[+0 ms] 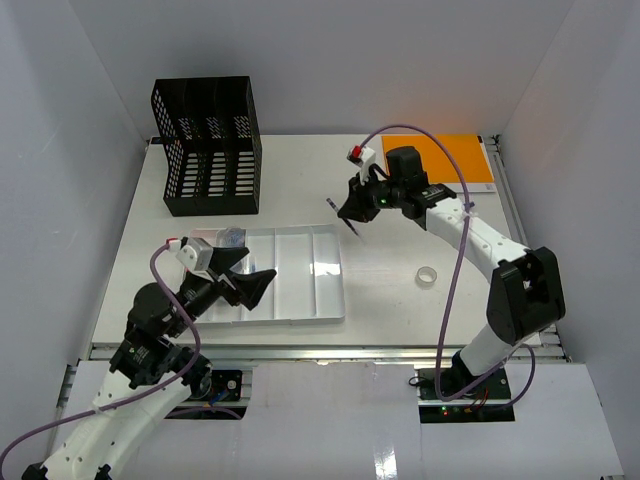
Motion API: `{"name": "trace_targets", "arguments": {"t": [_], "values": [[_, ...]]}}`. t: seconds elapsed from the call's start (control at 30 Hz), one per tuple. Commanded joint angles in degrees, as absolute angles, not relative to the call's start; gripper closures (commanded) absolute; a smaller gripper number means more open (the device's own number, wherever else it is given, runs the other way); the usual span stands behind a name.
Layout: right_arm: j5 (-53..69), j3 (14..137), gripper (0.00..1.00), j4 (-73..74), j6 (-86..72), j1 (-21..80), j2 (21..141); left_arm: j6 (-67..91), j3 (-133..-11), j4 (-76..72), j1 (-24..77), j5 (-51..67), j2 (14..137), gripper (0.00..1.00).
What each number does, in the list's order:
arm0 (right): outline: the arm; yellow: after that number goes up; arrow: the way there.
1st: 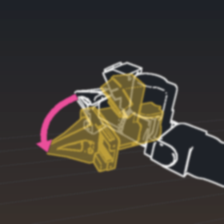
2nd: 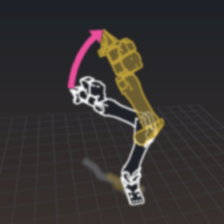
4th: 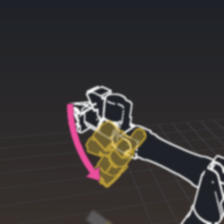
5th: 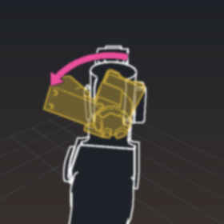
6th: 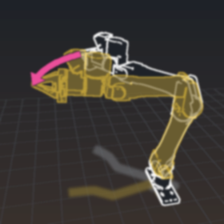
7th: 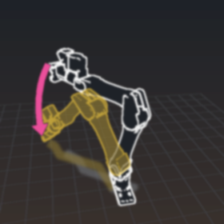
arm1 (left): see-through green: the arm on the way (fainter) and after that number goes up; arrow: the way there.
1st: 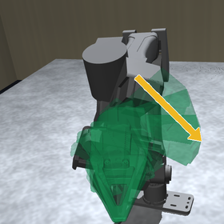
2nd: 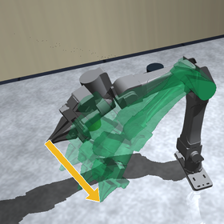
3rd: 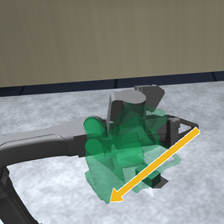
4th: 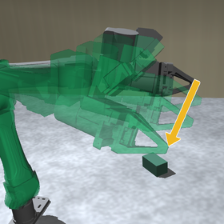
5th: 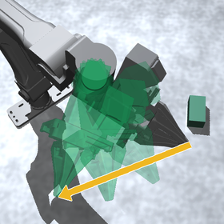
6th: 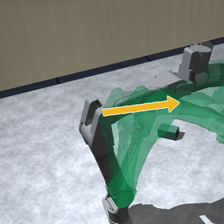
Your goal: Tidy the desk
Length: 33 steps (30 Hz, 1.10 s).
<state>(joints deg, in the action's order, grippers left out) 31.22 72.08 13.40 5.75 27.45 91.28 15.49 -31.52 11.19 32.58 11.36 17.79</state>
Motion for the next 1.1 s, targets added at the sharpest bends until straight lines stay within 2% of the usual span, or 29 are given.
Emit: {"name": "trace_targets", "arguments": {"t": [0.0, 0.13, 0.3, 0.6, 0.7, 0.83, 1.07], "values": [[41.0, 79.8, 0.92, 2.9, -13.0, 31.1, 98.7, 14.4, -30.1, 7.9, 32.4, 9.5, 15.0, 0.02], [40.3, 85.5, 0.92, -6.0, -27.5, 35.5, 108.0, 13.9, -29.8, 7.7, 32.4, 7.7, 14.9, 0.02], [37.6, 90.8, 0.92, -10.1, -38.9, 40.4, 116.9, 13.4, -30.1, 8.3, 32.5, 6.6, 16.2, 0.02], [29.7, 89.2, 0.90, -8.3, -44.2, 46.0, 121.6, 13.0, -30.4, 8.6, 32.4, 7.2, 17.8, 0.02], [27.6, 89.0, 0.87, -7.8, -44.0, 46.6, 121.9, 13.0, -30.5, 8.7, 32.4, 8.0, 18.1, 0.02], [25.3, 89.1, 0.77, -6.9, -42.7, 47.9, 121.9, 13.1, -30.7, 8.6, 32.4, 8.5, 17.8, 0.02], [22.1, 88.6, 0.73, -5.9, -41.4, 49.2, 122.7, 13.2, -30.6, 8.5, 32.5, 8.6, 17.5, 0.02]]}}
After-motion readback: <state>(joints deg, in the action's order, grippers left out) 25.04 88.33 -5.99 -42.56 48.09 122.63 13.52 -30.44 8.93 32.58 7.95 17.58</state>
